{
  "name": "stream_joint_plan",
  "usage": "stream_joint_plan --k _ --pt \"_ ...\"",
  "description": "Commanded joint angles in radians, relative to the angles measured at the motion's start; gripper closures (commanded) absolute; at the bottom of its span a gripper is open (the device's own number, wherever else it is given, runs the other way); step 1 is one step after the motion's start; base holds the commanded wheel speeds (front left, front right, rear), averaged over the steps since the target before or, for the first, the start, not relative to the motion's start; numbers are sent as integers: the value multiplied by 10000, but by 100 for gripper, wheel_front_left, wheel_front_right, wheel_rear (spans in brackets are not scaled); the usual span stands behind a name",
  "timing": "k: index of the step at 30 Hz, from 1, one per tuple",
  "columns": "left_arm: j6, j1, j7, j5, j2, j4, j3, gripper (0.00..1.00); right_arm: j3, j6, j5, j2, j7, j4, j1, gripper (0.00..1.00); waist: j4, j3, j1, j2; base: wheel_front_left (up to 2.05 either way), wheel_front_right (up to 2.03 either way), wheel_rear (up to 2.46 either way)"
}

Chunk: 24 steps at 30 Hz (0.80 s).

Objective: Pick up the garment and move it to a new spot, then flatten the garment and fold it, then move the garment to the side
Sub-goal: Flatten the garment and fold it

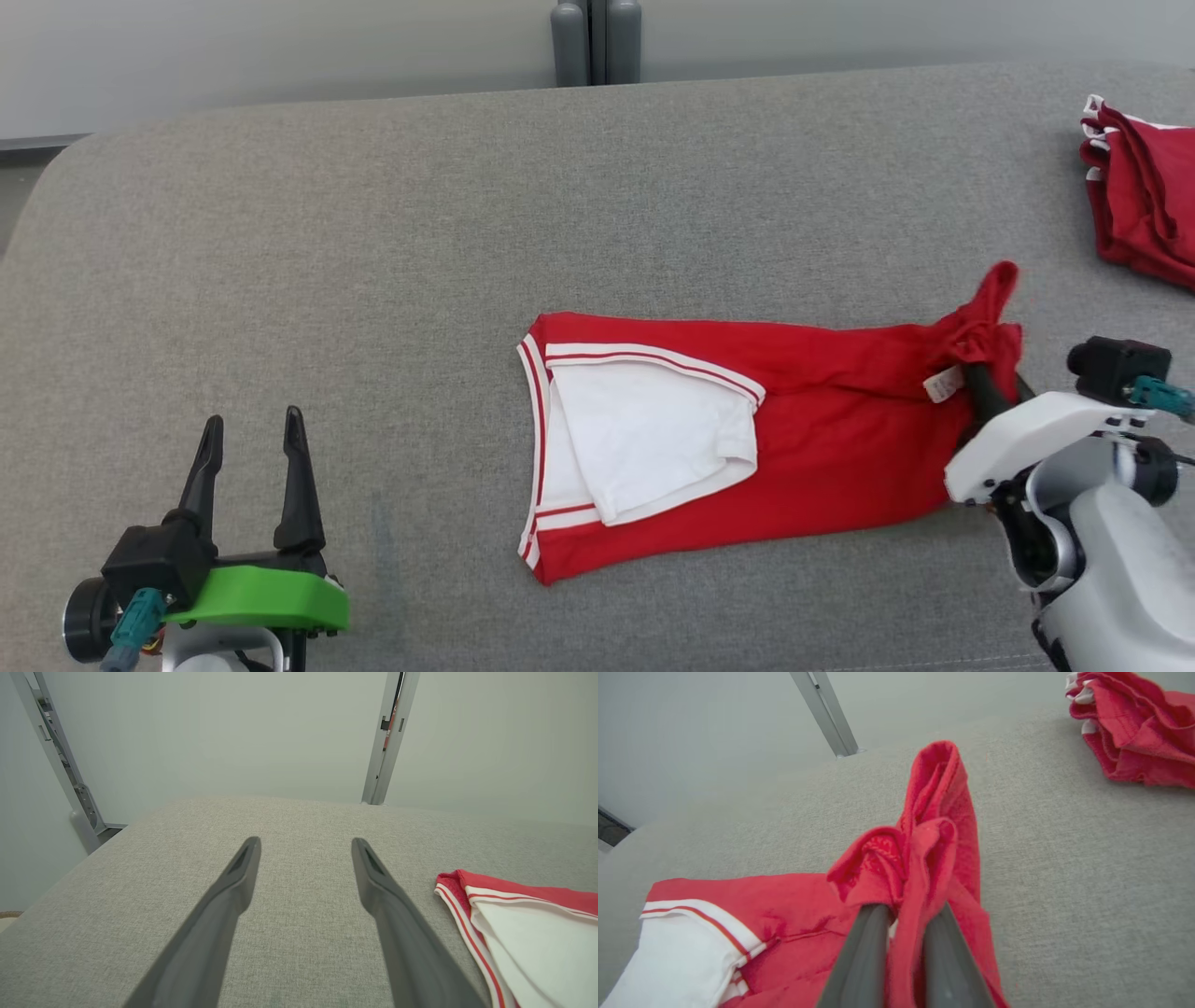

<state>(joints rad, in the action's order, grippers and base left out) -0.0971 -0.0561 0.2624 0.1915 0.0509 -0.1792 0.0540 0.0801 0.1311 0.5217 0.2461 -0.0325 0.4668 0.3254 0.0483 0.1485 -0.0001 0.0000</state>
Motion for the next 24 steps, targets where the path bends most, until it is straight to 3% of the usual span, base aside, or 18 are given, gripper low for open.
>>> stream_joint_plan --k 1,11,24 --pt "-8 90 29 -8 1 -43 -20 0 192 -7 144 -167 147 -285 -185 100 28 -25 1 0 0 0 0" --pt "-21 -33 29 25 2 -239 -271 0 1933 -3 630 -1315 1049 -1759 -555 100 366 -81 1 0 0 0 0" --pt "14 -186 29 128 2 -396 -527 0 3886 -3 1254 -1947 548 -836 396 100 941 41 1 0 0 0 0"
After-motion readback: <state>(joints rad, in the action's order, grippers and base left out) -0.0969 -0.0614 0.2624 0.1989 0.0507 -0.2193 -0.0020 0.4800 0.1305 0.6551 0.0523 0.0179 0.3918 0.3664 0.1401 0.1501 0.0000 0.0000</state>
